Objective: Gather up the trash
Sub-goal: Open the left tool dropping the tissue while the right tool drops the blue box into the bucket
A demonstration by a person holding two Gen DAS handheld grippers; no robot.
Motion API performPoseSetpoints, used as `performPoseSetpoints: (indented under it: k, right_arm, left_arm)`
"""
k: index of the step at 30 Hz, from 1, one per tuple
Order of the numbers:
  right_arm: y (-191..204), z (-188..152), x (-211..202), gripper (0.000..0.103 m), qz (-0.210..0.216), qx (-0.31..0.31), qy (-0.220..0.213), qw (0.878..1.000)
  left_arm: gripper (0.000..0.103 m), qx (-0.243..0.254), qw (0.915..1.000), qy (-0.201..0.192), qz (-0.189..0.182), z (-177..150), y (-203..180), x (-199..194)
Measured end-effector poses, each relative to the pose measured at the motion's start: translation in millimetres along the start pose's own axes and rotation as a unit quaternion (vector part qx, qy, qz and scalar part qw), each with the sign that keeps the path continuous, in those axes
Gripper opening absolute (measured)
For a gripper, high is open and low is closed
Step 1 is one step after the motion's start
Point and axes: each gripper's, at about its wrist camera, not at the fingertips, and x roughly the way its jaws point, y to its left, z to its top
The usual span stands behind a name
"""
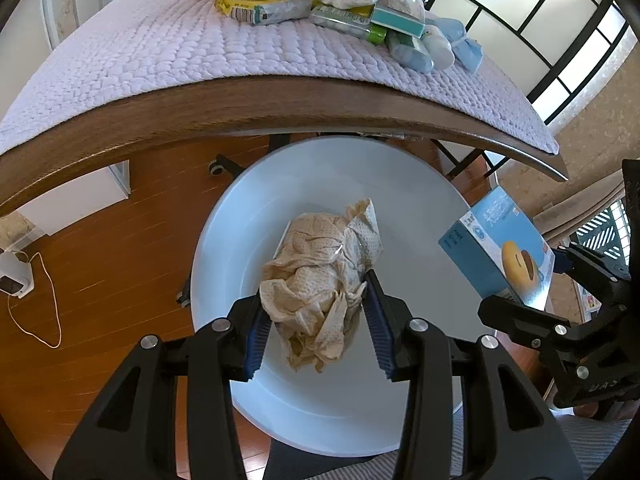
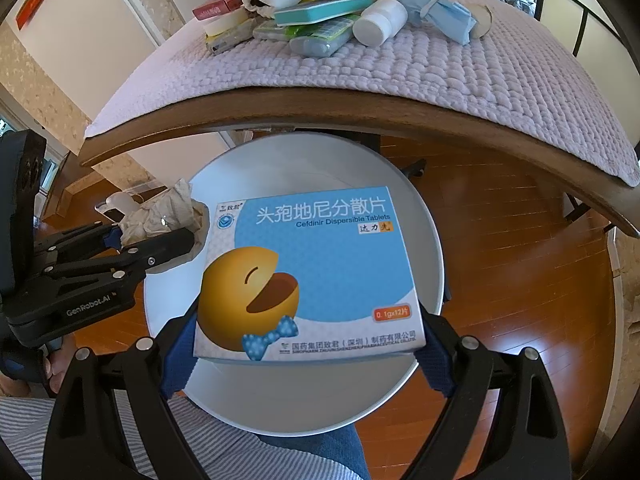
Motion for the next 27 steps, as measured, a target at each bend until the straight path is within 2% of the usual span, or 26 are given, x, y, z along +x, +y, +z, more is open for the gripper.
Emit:
performPoseSetpoints:
  k: [27]
  right_arm:
    - [-4.4, 3.3, 3.2, 0.088, -0.002, 0.003, 0.004, 1.0]
  left_arm:
    - [0.045, -0.004, 0.9999, 0.007, 0.008, 2.7, -4.5, 8.7]
